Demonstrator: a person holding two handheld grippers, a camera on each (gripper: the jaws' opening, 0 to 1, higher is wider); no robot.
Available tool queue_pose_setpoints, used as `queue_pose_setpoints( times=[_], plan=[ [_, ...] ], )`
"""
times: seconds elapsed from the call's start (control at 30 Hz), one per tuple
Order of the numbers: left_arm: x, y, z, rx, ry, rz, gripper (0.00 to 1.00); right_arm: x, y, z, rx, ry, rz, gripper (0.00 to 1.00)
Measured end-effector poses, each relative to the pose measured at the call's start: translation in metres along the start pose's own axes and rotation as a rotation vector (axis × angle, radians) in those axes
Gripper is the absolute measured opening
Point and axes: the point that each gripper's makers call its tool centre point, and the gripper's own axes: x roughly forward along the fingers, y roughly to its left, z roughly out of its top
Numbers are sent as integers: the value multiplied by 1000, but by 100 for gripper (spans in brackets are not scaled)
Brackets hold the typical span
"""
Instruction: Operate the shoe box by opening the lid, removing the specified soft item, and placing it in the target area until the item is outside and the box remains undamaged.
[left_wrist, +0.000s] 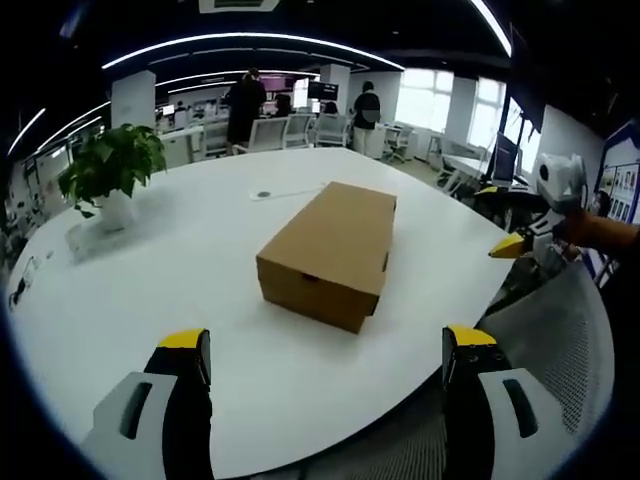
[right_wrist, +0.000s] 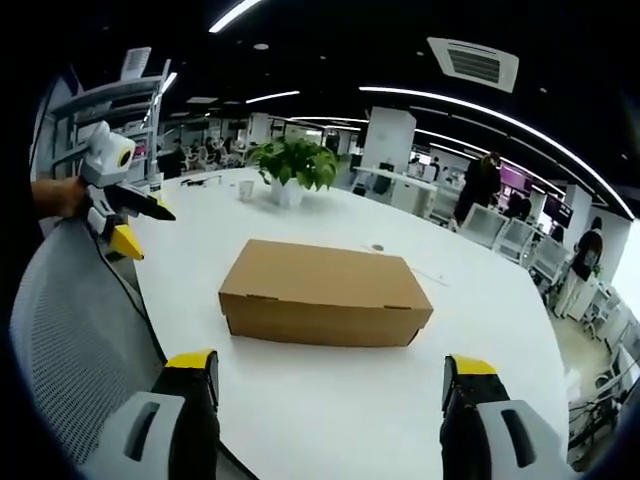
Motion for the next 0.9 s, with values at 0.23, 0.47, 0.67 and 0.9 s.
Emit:
queue_pose_setpoints(
  times=[0.23, 0.47, 0.67, 0.9],
  plan=[
    [8, -7, -1, -12, 12, -6, 100, 4, -9, 1, -29, 13, 16, 92],
    [20, -14, 1, -18, 13, -21, 100, 8, -14, 3, -38, 9, 30, 92],
    [26, -20, 5, -11, 1, -38, 100, 14, -18, 2, -21, 9, 49, 91],
    [31, -18, 8, -30, -19, -16, 96, 25, -27, 0, -27, 11, 87, 91]
  ],
)
